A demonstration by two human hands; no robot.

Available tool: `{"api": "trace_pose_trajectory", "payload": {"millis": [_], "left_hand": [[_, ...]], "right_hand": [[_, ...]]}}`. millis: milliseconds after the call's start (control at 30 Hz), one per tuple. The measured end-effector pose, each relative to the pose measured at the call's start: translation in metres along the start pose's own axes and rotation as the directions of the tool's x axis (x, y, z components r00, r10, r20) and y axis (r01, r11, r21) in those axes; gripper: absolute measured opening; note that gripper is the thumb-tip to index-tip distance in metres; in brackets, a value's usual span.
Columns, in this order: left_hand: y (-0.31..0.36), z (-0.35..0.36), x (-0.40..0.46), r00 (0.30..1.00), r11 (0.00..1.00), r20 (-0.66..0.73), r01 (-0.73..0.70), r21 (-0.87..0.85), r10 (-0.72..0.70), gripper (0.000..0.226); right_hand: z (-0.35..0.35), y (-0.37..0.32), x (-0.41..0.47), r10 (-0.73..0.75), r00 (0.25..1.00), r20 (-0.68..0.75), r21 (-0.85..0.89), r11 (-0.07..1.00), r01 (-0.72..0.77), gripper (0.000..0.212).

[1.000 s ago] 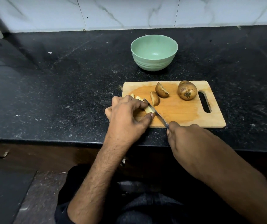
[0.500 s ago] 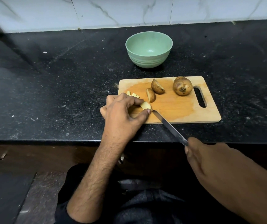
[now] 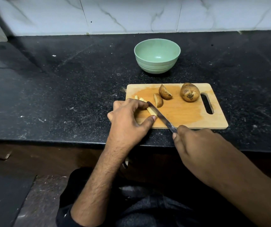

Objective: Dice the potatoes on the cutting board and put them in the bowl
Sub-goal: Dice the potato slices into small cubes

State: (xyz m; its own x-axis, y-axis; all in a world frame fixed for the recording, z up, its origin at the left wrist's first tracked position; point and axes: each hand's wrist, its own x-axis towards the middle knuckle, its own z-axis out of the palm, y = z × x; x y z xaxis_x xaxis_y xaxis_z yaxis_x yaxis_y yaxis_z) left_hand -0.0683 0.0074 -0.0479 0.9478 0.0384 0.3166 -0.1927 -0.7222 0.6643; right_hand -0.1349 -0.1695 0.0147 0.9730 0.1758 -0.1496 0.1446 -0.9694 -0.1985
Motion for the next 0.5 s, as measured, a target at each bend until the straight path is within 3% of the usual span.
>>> {"api": "trace_pose_trajectory", "payload": {"millis": [500], "left_hand": [[-0.005,0.001,0.005,1.0,0.999,0.018,-0.022,-0.039,0.023,0.02]], "right_hand": [[0.009,-0.012,0.015,0.01,0.996,0.086,-0.115,0.993,0.0,0.025]]}}
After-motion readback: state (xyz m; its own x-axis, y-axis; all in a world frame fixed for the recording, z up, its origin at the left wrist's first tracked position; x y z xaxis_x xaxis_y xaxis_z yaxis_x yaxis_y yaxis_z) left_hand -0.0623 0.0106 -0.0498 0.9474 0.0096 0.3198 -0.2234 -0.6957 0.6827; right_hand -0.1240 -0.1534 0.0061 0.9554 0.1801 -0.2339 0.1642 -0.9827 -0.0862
